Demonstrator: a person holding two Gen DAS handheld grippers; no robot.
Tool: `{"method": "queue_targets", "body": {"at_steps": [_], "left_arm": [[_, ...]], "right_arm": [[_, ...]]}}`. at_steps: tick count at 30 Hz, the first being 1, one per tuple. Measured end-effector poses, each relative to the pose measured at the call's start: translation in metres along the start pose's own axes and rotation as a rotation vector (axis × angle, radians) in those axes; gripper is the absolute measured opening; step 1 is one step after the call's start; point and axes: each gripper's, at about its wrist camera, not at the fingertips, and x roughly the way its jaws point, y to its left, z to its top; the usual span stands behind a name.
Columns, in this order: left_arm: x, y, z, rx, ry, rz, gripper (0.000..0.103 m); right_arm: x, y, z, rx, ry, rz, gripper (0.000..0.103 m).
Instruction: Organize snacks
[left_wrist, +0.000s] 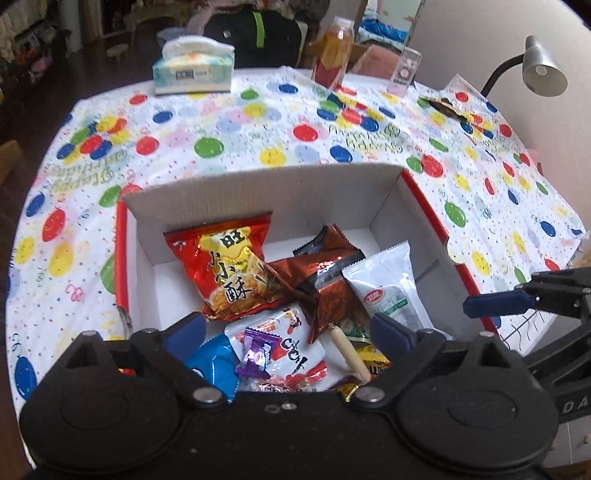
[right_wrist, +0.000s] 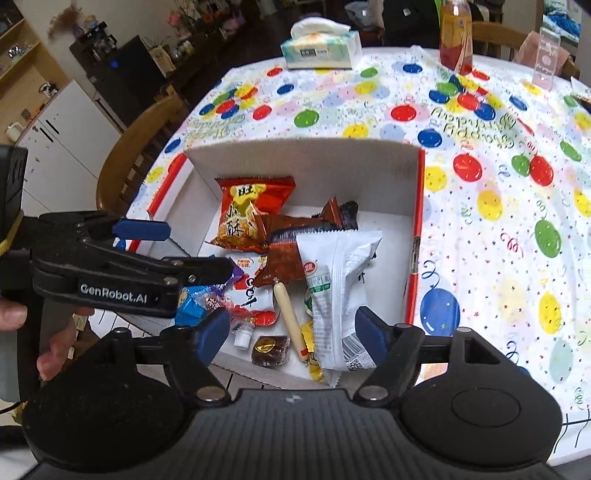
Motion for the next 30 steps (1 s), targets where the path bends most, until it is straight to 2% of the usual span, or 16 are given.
{"method": "queue_targets", "body": {"at_steps": [7, 15, 19, 30], "left_arm": [[-0.022, -0.009, -0.009, 0.004, -0.054, 0.038, 0.100], [-0.038, -0.011, -0.018, -0.035, -0.064, 0.075, 0.103], [-0.044, -0.011, -0.024, -0.048, -0.069, 0.082, 0.103], [-0.063, -0.015, -0.039, -0.047, -0.093, 0.121, 0.103]], "right_arm": [[-0.015, 0.001, -0.001, -0.001, -0.046, -0.007, 0.079], [-0.027, 0.006, -0.005, -0.011, -0.072, -0.050, 0.085], [-0.033, 0.010, -0.008, -0.014, -0.086, -0.076, 0.101], [-0.053, 0.020, -0.019, 0.001, -0.151, -0.119, 0.103]]}}
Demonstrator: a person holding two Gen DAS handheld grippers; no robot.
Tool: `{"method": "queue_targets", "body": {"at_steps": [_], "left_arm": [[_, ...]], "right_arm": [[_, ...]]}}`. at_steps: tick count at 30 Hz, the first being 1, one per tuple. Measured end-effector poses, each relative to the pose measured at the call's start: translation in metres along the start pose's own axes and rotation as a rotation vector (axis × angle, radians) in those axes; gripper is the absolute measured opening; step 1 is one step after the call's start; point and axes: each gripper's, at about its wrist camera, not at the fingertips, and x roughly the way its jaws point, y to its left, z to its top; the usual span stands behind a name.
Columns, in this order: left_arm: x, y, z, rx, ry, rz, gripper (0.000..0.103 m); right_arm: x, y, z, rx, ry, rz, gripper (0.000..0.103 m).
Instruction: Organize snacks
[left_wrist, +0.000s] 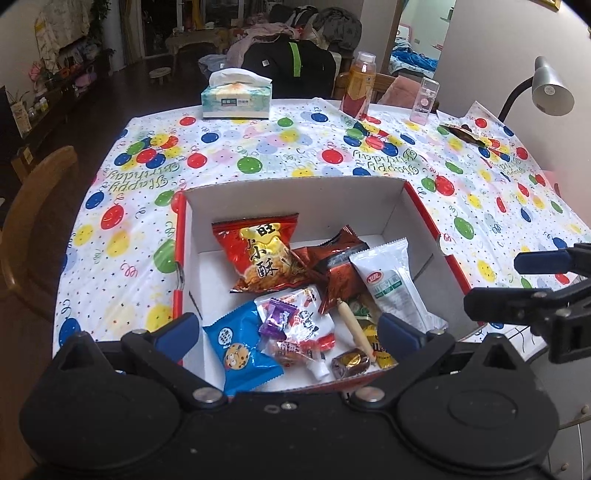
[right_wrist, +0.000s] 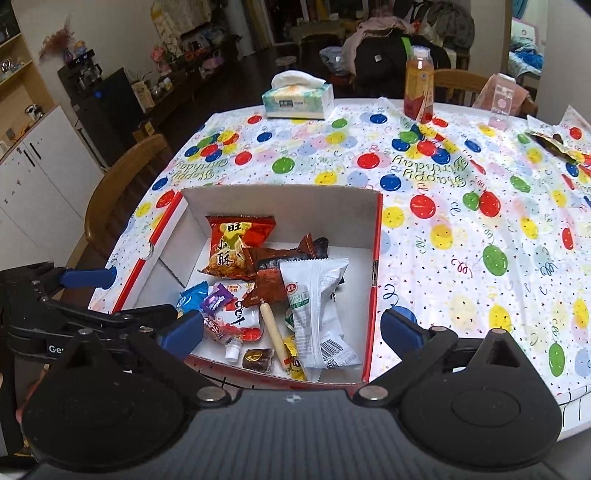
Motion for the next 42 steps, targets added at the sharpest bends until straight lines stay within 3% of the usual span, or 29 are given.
{"method": "queue_targets", "body": {"at_steps": [13, 42], "left_arm": [[-0.016, -0.004, 0.000, 0.013, -0.040, 0.046, 0.103], [-0.021, -0.009, -0.004, -0.005, -0.053, 0.028, 0.102]], "right_arm": [[-0.018, 0.012, -0.015, -0.036, -0.110, -0.024, 0.103], [-0.019, 0.002, -0.026, 0.079, -0.094, -0.047, 0.103]]}}
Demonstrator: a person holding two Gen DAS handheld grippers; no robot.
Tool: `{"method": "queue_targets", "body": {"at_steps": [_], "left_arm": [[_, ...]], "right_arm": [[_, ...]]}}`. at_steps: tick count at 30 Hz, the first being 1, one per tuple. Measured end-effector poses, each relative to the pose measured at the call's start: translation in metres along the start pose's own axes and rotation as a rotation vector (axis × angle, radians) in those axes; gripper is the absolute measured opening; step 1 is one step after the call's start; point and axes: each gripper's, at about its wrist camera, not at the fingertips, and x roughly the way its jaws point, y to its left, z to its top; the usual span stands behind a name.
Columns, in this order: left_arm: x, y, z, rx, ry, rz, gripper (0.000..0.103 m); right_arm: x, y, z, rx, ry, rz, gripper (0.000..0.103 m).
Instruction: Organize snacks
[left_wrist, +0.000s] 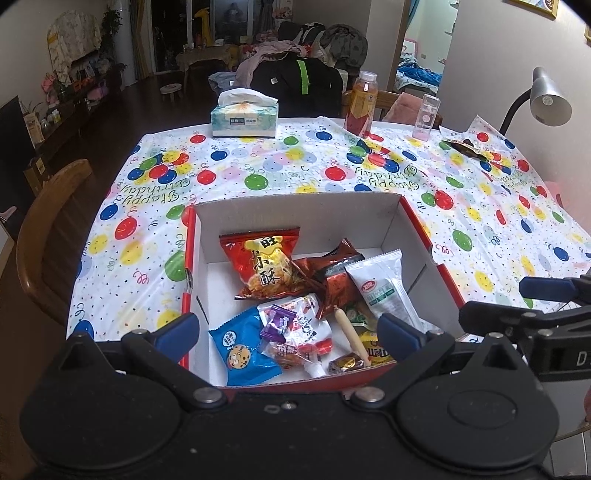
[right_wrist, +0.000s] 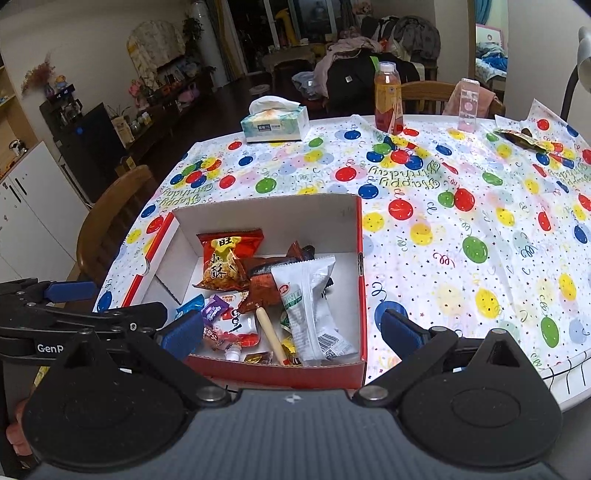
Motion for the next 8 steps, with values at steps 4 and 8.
{"method": "queue_targets", "body": {"at_steps": [4, 8], "left_arm": [[0.0010, -0.0008, -0.0006, -0.010, -0.003, 0.002, 0.102], [0.0027, -0.0013, -0.0003, -0.006, 0.005, -0.005, 0.102]], "right_arm": [[0.0014, -0.0016, 0.0002, 0.007, 0.003, -0.002, 0.103], [0.0027, -0.0017, 0.0004, 0.007, 0.006, -0.002, 0.103]]}}
